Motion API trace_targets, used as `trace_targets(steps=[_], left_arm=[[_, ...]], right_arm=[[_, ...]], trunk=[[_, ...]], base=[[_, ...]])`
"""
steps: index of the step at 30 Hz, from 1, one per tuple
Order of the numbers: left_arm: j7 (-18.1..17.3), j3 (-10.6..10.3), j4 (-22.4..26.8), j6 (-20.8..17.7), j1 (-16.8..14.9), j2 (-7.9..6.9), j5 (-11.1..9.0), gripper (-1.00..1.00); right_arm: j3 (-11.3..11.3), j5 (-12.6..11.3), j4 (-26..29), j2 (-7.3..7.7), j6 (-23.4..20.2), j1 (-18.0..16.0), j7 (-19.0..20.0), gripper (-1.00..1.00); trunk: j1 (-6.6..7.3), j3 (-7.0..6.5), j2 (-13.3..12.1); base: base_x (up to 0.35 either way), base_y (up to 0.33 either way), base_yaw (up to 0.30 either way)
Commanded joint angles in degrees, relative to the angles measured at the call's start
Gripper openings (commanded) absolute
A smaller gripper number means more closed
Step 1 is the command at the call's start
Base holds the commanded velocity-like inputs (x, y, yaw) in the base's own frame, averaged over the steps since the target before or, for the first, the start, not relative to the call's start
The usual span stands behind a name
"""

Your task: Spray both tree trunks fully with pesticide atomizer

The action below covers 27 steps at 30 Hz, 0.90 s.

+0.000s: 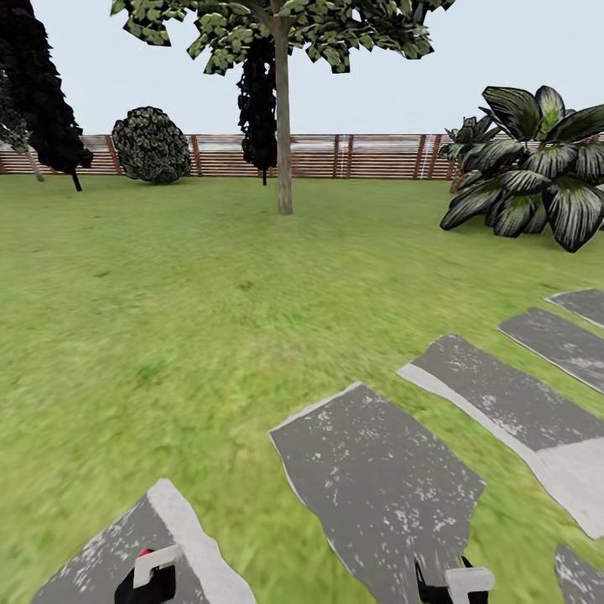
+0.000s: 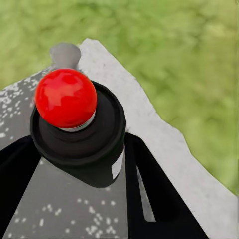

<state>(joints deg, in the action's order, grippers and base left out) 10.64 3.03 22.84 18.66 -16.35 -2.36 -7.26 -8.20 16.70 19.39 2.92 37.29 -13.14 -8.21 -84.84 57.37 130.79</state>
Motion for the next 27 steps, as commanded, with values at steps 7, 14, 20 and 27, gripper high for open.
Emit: trace_targets(steps=[7, 14, 20, 27], left_arm=[[-0.01, -0.13, -0.07, 0.23, -0.05, -0.01, -0.56, -1.0], [-0.01, -0.13, -0.08, 0.18, -0.04, -0.01, -0.56, -1.0], [-0.03, -0.13, -0.08, 0.19, -0.02, -0.01, -0.56, -1.0], [-0.02, -0.13, -0.08, 0.2, -0.04, -0.01, -0.56, -1.0]], right_arm=[[-0.23, 0.62, -0.06, -0.02, 0.15, -0.04, -0.31, 1.0], [-0.23, 0.62, -0.06, -0.02, 0.15, -0.04, -0.31, 1.0], [-0.23, 0.62, -0.06, -0.02, 0.15, -0.04, -0.31, 1.0], [-0.23, 0.62, -0.06, -0.02, 0.15, -0.04, -0.31, 1.0]], trunk=[[-0.02, 0.05, 0.02], [-0.02, 0.05, 0.02], [-0.02, 0.05, 0.02], [-0.02, 0.05, 0.02]], base=[[0.338, 0.0, 0.0], [0.338, 0.0, 0.0], [0.338, 0.0, 0.0], [0.338, 0.0, 0.0]])
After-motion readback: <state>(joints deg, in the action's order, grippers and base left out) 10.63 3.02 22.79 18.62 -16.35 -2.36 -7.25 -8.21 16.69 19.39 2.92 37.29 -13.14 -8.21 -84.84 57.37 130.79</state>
